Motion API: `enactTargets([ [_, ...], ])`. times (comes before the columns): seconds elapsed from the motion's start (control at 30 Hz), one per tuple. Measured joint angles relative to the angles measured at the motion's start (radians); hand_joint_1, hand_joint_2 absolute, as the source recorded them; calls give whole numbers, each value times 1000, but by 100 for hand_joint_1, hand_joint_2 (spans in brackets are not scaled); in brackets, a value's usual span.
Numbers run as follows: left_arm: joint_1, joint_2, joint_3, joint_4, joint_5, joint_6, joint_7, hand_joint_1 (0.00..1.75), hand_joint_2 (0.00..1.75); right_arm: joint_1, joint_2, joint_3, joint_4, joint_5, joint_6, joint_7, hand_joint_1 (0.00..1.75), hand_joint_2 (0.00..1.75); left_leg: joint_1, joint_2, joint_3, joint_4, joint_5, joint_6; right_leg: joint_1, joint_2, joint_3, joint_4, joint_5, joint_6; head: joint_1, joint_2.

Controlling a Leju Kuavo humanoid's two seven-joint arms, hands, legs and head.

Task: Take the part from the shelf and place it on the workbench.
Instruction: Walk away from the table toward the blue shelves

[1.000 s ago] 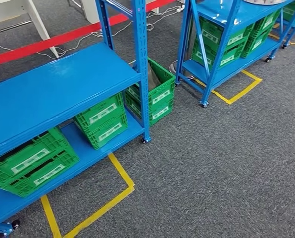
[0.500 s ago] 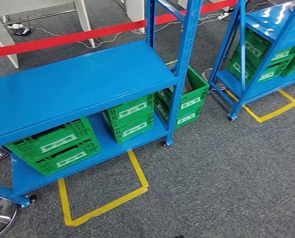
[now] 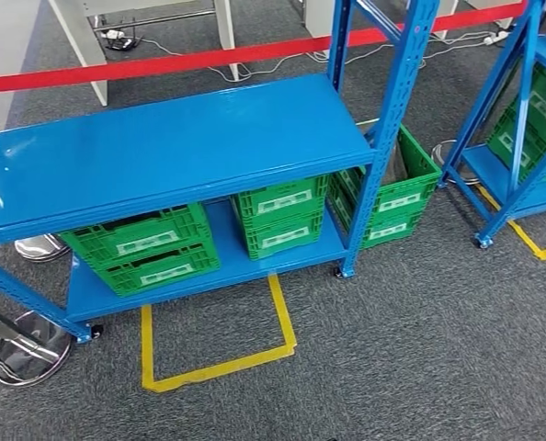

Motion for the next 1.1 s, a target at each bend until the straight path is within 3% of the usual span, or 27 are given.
enactTargets([
  [0.07, 0, 0, 0, 0, -3, -2, -1, 0, 0, 0, 1, 0, 0, 0, 0, -2, 0, 0, -12, 45, 54, -109, 30, 20, 7, -22, 4, 0, -5, 4, -1, 0],
  [0.1, 1, 0, 0, 0, -4, -3, -2, 0, 0, -1, 1, 0, 0, 0, 0, -3, 0, 0, -17, 57, 62, -130, 28, 26, 9, -33, 5, 0, -7, 7, 0, 0],
  [0.17, 6, 0, 0, 0, -4, -3, -3, 0, 0, -3, 1, 0, 0, 1, 0, -4, 0, 0, -17, 41, 61, -143, 29, 33, 12, -55, 8, -2, -9, 15, -2, 0],
  [0.2, 9, -1, 0, 0, -4, -3, -3, 0, 0, -5, 1, 0, -1, 1, 0, -4, 0, 0, -13, 29, 63, -150, 34, 35, 12, -47, 7, 1, -14, 20, 0, 0],
  [0.27, 7, -3, 0, 0, -4, -4, -4, 0, 0, -7, 1, 0, -1, 2, 1, -5, 0, 0, -4, 5, 67, -162, 44, 42, 7, 11, -17, 57, -51, 32, 5, 0],
  [0.3, 5, -4, 0, 0, -4, -4, -4, 0, 0, -7, 0, 0, -1, 2, 2, -6, 0, 0, -1, -6, 66, -164, 46, 44, 2, 47, -46, 117, -80, 37, 8, 0],
  [0.37, 4, -6, 0, 0, -4, -4, -4, 0, 0, -8, 0, 0, -1, 2, 2, -7, 0, 0, 1, -31, 64, -164, 48, 46, -6, 76, -111, 247, -127, 46, 9, 0],
  [0.4, 5, -6, 0, 0, -4, -4, -4, 0, 0, -9, 0, 0, -2, 2, 2, -8, 0, 0, 2, -45, 65, -163, 48, 46, -9, 79, -130, 280, -127, 51, 9, 0],
  [0.43, 5, -6, 0, 0, -4, -4, -4, 0, 0, -10, 0, 0, -2, 3, 2, -7, 0, 0, 4, -60, 66, -162, 48, 44, -12, 81, -132, 272, -106, 55, 9, 0],
  [0.5, 5, -8, 0, 0, -5, -3, -4, 0, 0, -9, -1, -1, -2, 5, 2, -6, 0, 0, 11, -91, 69, -156, 44, 34, -23, 101, -87, 158, -27, 66, 9, 0],
  [0.57, 2, -8, 1, 0, -6, -1, -3, 0, 87, -8, -1, -1, -1, 8, 3, -6, 0, 0, 13, -120, 61, -143, 39, 19, -33, 146, -39, 46, 12, 71, 12, 0],
  [0.63, 2, -7, 2, 0, -7, 2, -2, 0, 175, -7, 0, -1, 0, 12, 3, -7, 0, 0, 15, -142, 47, -135, 41, 4, -33, 162, -25, 22, 6, 59, 13, 0],
  [0.67, 2, -7, 3, 0, -7, 3, -1, 0, 175, -8, 0, -1, 0, 13, 2, -7, 0, 0, 16, -151, 42, -136, 43, -1, -33, 151, -24, 23, 6, 49, 12, 0],
  [0.7, 2, -7, 4, 0, -7, 4, 0, 0, 175, -9, 0, -1, 0, 14, 0, -7, 0, 0, 16, -143, 39, -134, 42, -6, -33, 139, -24, 22, 7, 40, 12, 0],
  [0.77, -4, -4, 9, 0, -7, 6, 5, 0, 175, -9, 1, -4, 0, 12, -9, -5, 0, 0, 12, -95, 20, -88, 14, -14, -33, 114, -20, 18, 8, 24, 6, 0],
  [0.8, -7, -3, 11, 0, -8, 8, 7, 0, 175, -7, 1, -7, 0, 10, -12, -1, 0, 0, 10, -64, -2, -36, -15, -17, -31, 101, -19, 18, 7, 19, 4, 0],
  [0.87, -15, 0, 16, 0, -10, 11, 9, 0, 175, -4, 0, -14, 0, 6, -14, 14, 0, 87, 9, -41, -55, 93, -73, -20, -26, 76, -18, 18, 3, 13, 1, 0],
  [0.9, -19, 0, 18, 0, -12, 15, 9, 0, 175, -4, 0, -17, 0, 4, -13, 22, 0, 131, 9, -39, -68, 134, -83, -19, -24, 67, -17, 18, 2, 11, 2, 0],
  [0.93, -21, 0, 20, 0, -14, 19, 9, 0, 175, -4, 0, -21, 0, 3, -13, 30, 0, 175, 9, -37, -65, 139, -74, -17, -23, 61, -16, 18, 1, 9, 2, 0],
  [1.0, -20, 0, 23, 0, -20, 30, 12, 0, 175, -6, 0, -28, 0, 0, -12, 47, 0, 175, 12, -33, -12, 40, -8, -19, -20, 56, -9, 18, -2, 7, 2, 0],
  [1.03, -17, -2, 23, 0, -26, 36, 14, 0, 175, -6, 0, -32, 0, 1, -11, 59, 0, 175, 12, -30, 19, -23, 18, -27, -18, 56, -9, 19, -4, 6, 1, 0],
  [1.07, -14, -3, 23, 0, -34, 40, 17, 0, 175, -7, -1, -34, 0, 4, -10, 70, 0, 175, 13, -28, 47, -81, 31, -33, -14, 57, -10, 21, -6, 6, -2, 0],
  [1.1, -12, -4, 24, 1, -41, 42, 21, 0, 175, -7, -1, -36, 0, 7, -9, 79, 0, 175, 14, -27, 62, -116, 34, -31, -11, 58, -12, 23, -7, 7, -4, 0],
])
